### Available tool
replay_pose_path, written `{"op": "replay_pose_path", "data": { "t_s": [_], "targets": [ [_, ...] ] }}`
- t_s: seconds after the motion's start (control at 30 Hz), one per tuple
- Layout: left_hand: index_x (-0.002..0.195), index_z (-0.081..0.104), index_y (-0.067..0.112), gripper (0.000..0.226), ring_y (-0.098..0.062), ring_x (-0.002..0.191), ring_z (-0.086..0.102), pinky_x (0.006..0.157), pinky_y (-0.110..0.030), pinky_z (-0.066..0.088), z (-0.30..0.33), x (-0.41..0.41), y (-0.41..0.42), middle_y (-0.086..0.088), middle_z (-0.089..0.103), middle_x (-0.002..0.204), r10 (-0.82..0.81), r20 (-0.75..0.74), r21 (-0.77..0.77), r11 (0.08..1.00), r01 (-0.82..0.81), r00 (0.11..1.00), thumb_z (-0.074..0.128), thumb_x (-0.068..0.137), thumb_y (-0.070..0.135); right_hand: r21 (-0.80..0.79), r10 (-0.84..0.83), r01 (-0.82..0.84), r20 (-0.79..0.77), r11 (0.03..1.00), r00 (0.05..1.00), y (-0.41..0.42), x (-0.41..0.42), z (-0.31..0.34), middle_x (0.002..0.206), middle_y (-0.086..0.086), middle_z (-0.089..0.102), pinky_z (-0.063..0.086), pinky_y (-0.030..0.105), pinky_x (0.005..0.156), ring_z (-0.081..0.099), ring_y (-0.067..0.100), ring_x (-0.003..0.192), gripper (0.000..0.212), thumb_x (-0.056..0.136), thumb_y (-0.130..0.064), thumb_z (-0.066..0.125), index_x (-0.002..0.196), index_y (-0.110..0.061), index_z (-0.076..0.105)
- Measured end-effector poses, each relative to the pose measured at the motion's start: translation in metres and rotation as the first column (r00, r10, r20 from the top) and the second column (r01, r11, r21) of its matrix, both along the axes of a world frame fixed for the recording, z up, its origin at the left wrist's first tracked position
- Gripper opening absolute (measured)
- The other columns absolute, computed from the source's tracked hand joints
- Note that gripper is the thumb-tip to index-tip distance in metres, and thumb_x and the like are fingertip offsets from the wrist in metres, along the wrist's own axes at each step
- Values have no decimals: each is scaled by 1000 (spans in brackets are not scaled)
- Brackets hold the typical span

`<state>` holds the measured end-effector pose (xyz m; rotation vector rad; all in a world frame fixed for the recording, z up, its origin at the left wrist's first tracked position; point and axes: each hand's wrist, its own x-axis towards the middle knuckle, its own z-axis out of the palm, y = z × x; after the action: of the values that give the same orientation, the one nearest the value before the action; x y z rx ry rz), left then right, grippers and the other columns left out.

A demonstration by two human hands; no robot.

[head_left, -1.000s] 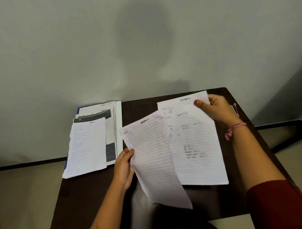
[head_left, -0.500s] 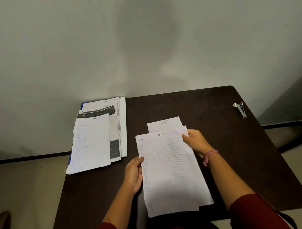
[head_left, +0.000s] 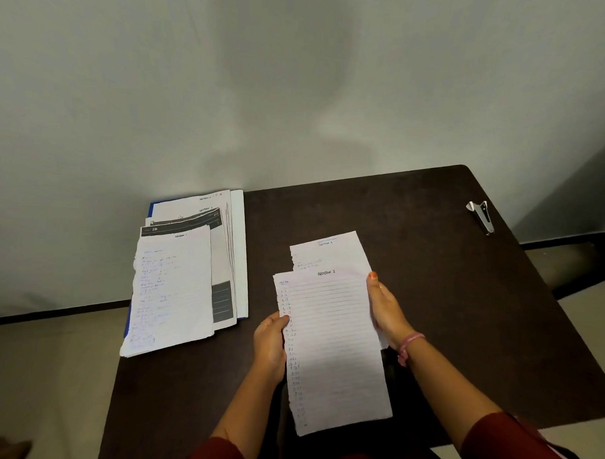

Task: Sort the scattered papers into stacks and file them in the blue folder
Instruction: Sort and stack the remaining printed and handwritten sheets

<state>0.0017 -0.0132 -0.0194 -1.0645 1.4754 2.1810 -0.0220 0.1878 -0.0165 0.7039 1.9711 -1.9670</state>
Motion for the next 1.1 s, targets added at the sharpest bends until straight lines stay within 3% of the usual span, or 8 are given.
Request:
{"op": "replay_pose_path", "data": {
  "t_s": [0.1, 0.23, 0.33, 0.47, 0.57, 0.7, 0.9, 1.1],
  "targets": [
    [98, 65, 4, 17, -23, 77, 67, 71, -35, 55, -3, -7, 1, -11, 71, 91, 20, 17, -19, 1000, -20, 1000, 50, 94, -1, 88, -36, 36, -3, 995, 999, -1, 12, -11, 108, -4, 60, 43, 24, 88, 56, 9, 98, 29, 99, -37, 44, 114, -16, 56],
    [90, 65, 7, 18, -14, 59, 69, 55, -27, 57, -8, -14, 5, -4, 73, 75, 37, 26, -53, 998, -36, 999, 50, 93, -3, 207, 33, -35, 10, 978, 999, 2, 18, -22, 87, -6, 63, 48, 11, 67, 60, 4, 80, 23, 91, -10, 59, 115, -13, 56],
    [94, 65, 6, 17, -15, 64, 68, 61, -29, 55, -8, -22, 10, -7, 71, 85, 41, 24, -70, 997, -39, 999, 51, 92, -2, 268, -4, 2, 6, 963, 1000, 3, 6, -26, 97, 1, 68, 52, 30, 90, 64, 14, 90, 27, 89, -7, 59, 116, -9, 60],
    [107, 65, 0, 20, -13, 68, 67, 53, -22, 51, -10, -40, 18, -10, 72, 97, -79, -16, -183, 980, 75, 997, 52, 91, 1, 284, -49, 41, 22, 958, 999, 9, -20, -24, 95, -2, 66, 50, 35, 94, 63, 19, 97, 29, 89, -8, 59, 118, -7, 59],
    [106, 65, 6, 18, -14, 79, 68, 62, -24, 54, -8, -55, 25, -3, 72, 98, -210, -44, -260, 946, 192, 977, 53, 92, 5, 346, -65, 54, 19, 937, 998, 15, -44, -23, 89, 0, 68, 51, 38, 92, 64, 22, 96, 27, 86, -9, 60, 113, -8, 62],
    [100, 62, 15, 16, -14, 88, 66, 78, -34, 56, -14, -74, 35, 2, 69, 101, -307, -30, -435, 861, 264, 951, 57, 87, 6, 430, -51, 42, 10, 902, 999, 17, -64, -22, 80, -1, 65, 48, 28, 77, 62, 20, 82, 22, 85, -5, 58, 106, -5, 66],
    [116, 61, 11, 34, -26, 113, 49, 93, -48, 49, -32, -88, 48, -7, 53, 124, -378, 105, -707, 622, 336, 920, 60, 83, 18, 562, 14, 2, -24, 827, 1000, 15, -74, -27, 110, 13, 62, 40, 26, 86, 54, 26, 107, 21, 86, -4, 58, 105, -1, 66],
    [126, 54, 6, 43, -31, 121, 41, 99, -45, 45, -31, -93, 58, -13, 41, 130, -357, 164, -751, 559, 351, 919, 60, 83, 9, 674, 124, -142, 75, 725, 989, 16, -74, -33, 126, 12, 45, 41, 27, 92, 47, 24, 114, 39, 87, -25, 67, 120, -5, 57]
  ]
}}
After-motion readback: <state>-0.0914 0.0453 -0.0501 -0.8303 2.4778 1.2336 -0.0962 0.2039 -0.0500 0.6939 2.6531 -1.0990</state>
